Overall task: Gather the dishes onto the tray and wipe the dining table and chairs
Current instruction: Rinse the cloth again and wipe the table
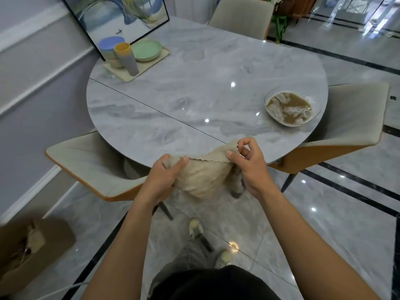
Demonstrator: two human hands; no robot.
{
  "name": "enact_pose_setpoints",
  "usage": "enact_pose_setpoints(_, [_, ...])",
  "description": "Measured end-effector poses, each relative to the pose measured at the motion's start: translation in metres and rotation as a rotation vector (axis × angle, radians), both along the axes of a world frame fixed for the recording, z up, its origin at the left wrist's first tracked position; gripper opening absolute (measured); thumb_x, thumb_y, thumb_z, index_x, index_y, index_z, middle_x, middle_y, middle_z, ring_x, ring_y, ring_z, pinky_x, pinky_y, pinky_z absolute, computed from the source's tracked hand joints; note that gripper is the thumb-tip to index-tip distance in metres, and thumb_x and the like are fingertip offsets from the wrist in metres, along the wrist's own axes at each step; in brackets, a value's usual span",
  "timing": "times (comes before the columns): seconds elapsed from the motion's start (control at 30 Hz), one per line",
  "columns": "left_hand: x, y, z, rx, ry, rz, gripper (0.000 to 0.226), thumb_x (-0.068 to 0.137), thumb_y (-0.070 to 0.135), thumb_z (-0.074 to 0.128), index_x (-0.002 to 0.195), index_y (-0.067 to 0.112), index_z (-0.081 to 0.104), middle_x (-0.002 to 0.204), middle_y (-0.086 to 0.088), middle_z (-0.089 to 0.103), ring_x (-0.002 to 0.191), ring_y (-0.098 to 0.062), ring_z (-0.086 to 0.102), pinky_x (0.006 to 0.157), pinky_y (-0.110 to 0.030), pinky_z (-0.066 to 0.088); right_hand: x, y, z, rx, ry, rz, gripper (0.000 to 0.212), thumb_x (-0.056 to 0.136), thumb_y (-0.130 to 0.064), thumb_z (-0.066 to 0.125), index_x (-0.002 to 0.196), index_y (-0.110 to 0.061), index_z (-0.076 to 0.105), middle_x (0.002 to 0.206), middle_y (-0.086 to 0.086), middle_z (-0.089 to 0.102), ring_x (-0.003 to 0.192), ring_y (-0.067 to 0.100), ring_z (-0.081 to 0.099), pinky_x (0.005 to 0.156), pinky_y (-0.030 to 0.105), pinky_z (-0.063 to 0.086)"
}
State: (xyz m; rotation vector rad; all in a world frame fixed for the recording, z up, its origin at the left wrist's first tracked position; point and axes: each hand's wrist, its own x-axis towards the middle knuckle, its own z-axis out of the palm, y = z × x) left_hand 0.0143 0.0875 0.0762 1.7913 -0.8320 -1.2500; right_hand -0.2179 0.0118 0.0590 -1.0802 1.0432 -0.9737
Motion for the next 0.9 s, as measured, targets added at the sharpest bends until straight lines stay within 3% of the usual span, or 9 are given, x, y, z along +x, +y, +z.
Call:
enact_pose_setpoints(0.13, [0.012, -0.029, 0.006, -0.031, -0.145, -0.179, 0.024, 0.096, 0.037, 0.074, 0.102, 0.014, 0.073, 0.093, 0.002, 0.078, 0.081, -0.007, 0.073, 0.064, -0.016, 0.053, -0.013, -0.041, 0.009, 0.02, 0.051, 0.059, 0.031, 0.094, -0.014, 0.074, 0.118, -0.024, 0.058, 0.093, 0.015, 0.058, 0.083, 0.026, 0.054, 0.069, 0.039, 0.046])
enact_pose_setpoints(0.23, [0.019, -0.064, 0.004, -0.112, -0.188, -0.181, 0.02, 0.097, 0.036, 0.072, 0.103, 0.017, 0.076, 0.095, 0.002, 0.078, 0.085, -0.008, 0.072, 0.072, -0.019, 0.055, -0.027, -0.077, 0.012, 0.011, 0.214, 0.128, 0.039, 0.09, -0.021, 0.079, 0.122, -0.031, 0.06, 0.114, 0.012, 0.068, 0.1, 0.023, 0.064, 0.082, 0.034, 0.054])
enact_pose_setpoints(0.3, [0.021, -0.1, -0.005, -0.173, -0.242, -0.156, 0.021, 0.096, 0.035, 0.074, 0.103, 0.016, 0.076, 0.096, -0.001, 0.074, 0.087, -0.011, 0.069, 0.073, -0.023, 0.053, -0.035, -0.106, 0.013, -0.005, 0.261, 0.144, 0.04, 0.088, -0.021, 0.08, 0.118, -0.03, 0.056, 0.112, 0.012, 0.067, 0.096, 0.022, 0.063, 0.081, 0.034, 0.053])
enact_pose_setpoints(0.4, [0.016, -0.142, -0.012, -0.25, -0.236, -0.113, 0.008, 0.097, 0.023, 0.073, 0.1, 0.017, 0.077, 0.089, 0.009, 0.073, 0.083, -0.002, 0.066, 0.067, -0.016, 0.05, -0.045, -0.141, 0.016, -0.019, 0.357, 0.133, 0.044, 0.087, -0.018, 0.082, 0.115, -0.031, 0.051, 0.098, 0.009, 0.059, 0.081, 0.021, 0.055, 0.07, 0.031, 0.048])
enact_pose_setpoints(0.5, [0.009, -0.184, -0.016, -0.294, -0.212, -0.145, 0.033, 0.097, 0.015, 0.071, 0.07, 0.006, 0.055, 0.064, -0.003, 0.045, 0.061, -0.011, 0.042, 0.055, -0.021, 0.033, -0.058, -0.184, 0.021, 0.017, 0.469, 0.208, 0.046, 0.084, -0.018, 0.084, 0.119, -0.036, 0.06, 0.095, 0.014, 0.055, 0.077, 0.023, 0.052, 0.068, 0.036, 0.05])
enact_pose_setpoints(0.57, [0.005, -0.208, -0.017, -0.301, -0.168, -0.149, 0.043, 0.093, 0.02, 0.071, 0.065, 0.014, 0.038, 0.064, 0.002, 0.03, 0.06, -0.013, 0.03, 0.054, -0.024, 0.024, -0.069, -0.208, 0.022, 0.019, 0.511, 0.263, 0.038, 0.086, -0.018, 0.082, 0.117, -0.034, 0.067, 0.107, 0.014, 0.061, 0.082, 0.024, 0.056, 0.071, 0.033, 0.053])
enact_pose_setpoints(0.67, [-0.005, -0.245, -0.019, -0.276, -0.106, -0.18, 0.039, 0.086, 0.028, 0.066, 0.066, 0.02, 0.035, 0.066, 0.003, 0.028, 0.06, -0.013, 0.027, 0.055, -0.027, 0.023, -0.086, -0.241, 0.024, 0.005, 0.467, 0.178, 0.021, 0.092, -0.018, 0.075, 0.109, -0.028, 0.068, 0.106, 0.007, 0.066, 0.089, 0.021, 0.059, 0.075, 0.032, 0.049])
enact_pose_setpoints(0.8, [-0.031, -0.286, -0.026, -0.219, -0.044, -0.246, 0.037, 0.089, 0.042, 0.066, 0.074, 0.018, 0.043, 0.069, 0.004, 0.04, 0.065, -0.012, 0.039, 0.061, -0.029, 0.033, -0.113, -0.272, 0.029, -0.115, 0.447, -0.01, 0.019, 0.096, -0.01, 0.069, 0.103, -0.027, 0.064, 0.112, 0.003, 0.067, 0.102, 0.011, 0.062, 0.083, 0.019, 0.048])
enact_pose_setpoints(0.9, [-0.059, -0.315, -0.032, -0.175, 0.062, -0.282, 0.041, 0.084, 0.057, 0.072, 0.091, 0.021, 0.053, 0.085, -0.001, 0.057, 0.077, -0.018, 0.054, 0.069, -0.04, 0.045, -0.135, -0.297, 0.028, -0.171, 0.464, -0.143, 0.018, 0.097, -0.007, 0.065, 0.103, -0.024, 0.063, 0.101, -0.009, 0.066, 0.094, 0.007, 0.061, 0.08, 0.014, 0.047])
